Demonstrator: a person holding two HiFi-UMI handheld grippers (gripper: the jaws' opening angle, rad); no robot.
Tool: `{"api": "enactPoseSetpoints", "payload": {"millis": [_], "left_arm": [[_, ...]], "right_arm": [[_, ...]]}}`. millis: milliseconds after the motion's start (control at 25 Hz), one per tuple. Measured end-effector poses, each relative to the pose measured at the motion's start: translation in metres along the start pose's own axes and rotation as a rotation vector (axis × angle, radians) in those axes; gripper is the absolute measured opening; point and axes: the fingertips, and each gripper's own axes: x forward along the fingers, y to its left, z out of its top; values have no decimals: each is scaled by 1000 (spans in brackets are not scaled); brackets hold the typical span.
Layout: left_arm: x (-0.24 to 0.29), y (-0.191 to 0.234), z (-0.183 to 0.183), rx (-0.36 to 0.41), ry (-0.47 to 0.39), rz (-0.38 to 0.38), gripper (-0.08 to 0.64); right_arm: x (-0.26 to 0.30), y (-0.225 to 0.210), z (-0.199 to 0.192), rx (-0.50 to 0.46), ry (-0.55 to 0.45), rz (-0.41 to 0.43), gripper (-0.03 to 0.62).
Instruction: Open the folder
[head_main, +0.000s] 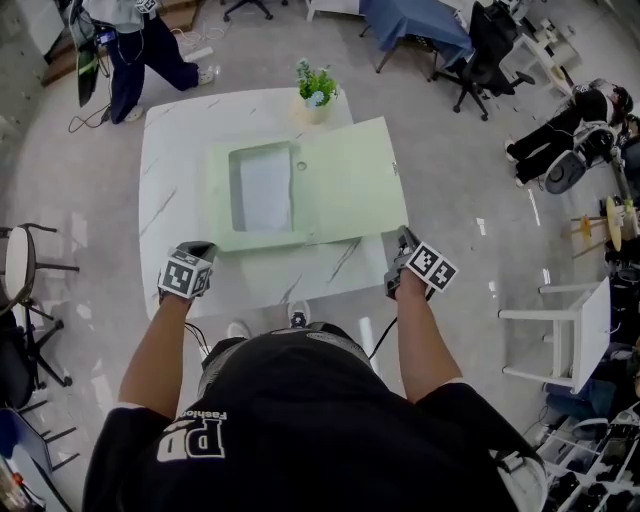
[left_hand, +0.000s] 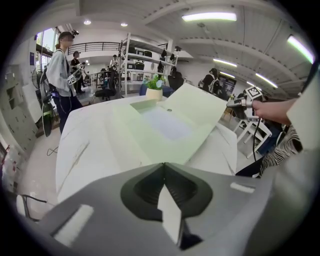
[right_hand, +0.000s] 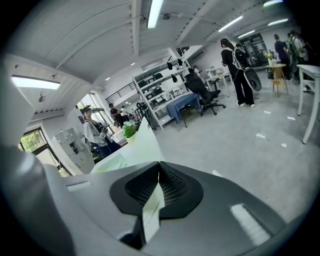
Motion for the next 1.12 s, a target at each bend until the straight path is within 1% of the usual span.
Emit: {"api": "enactPoseSetpoints", "payload": {"millis": [200, 480, 880, 1120], "left_arm": [[-2, 1, 2, 0, 1, 28, 52], [-2, 3, 4, -23, 6, 47, 52], [-1, 6, 2, -68, 8, 62, 52], [-1, 7, 2, -82, 11, 59, 52]], "right_arm": [[16, -26, -9, 33, 50, -38, 5], [38, -55, -27, 131, 122, -77, 6], [61, -80, -53, 170, 221, -99, 9], [69, -87, -61, 206, 248, -103, 12]]}}
